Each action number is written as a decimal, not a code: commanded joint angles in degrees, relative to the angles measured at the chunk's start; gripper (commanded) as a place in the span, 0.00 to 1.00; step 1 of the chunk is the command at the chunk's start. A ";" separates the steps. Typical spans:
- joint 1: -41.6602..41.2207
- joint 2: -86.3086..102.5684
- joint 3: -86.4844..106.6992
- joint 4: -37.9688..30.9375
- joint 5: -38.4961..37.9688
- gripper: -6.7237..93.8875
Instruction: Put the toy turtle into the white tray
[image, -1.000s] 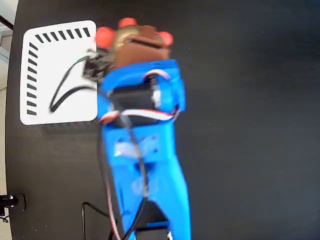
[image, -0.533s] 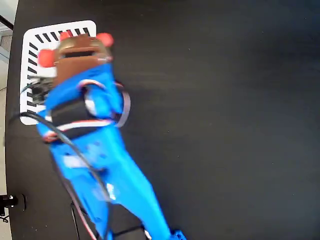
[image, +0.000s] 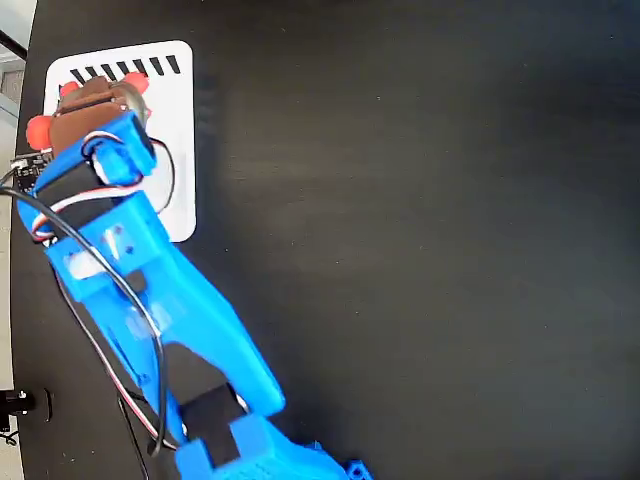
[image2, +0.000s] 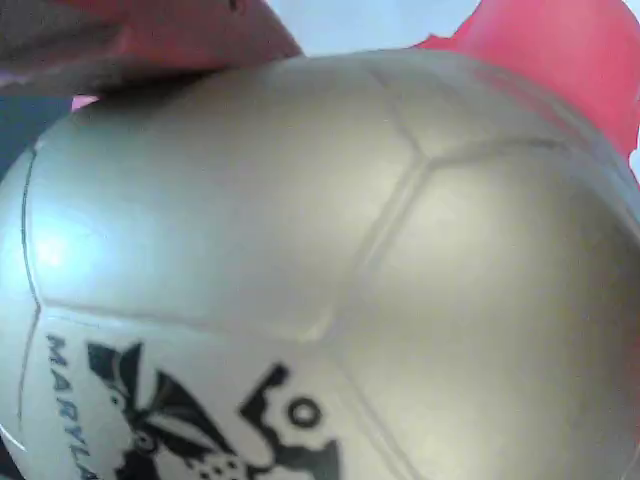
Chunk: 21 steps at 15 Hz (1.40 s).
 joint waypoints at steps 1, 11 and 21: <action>-2.02 0.26 -5.10 0.44 0.79 0.06; -3.25 -5.01 -5.80 -0.44 0.79 0.07; -4.57 -4.75 -3.60 1.67 2.29 0.65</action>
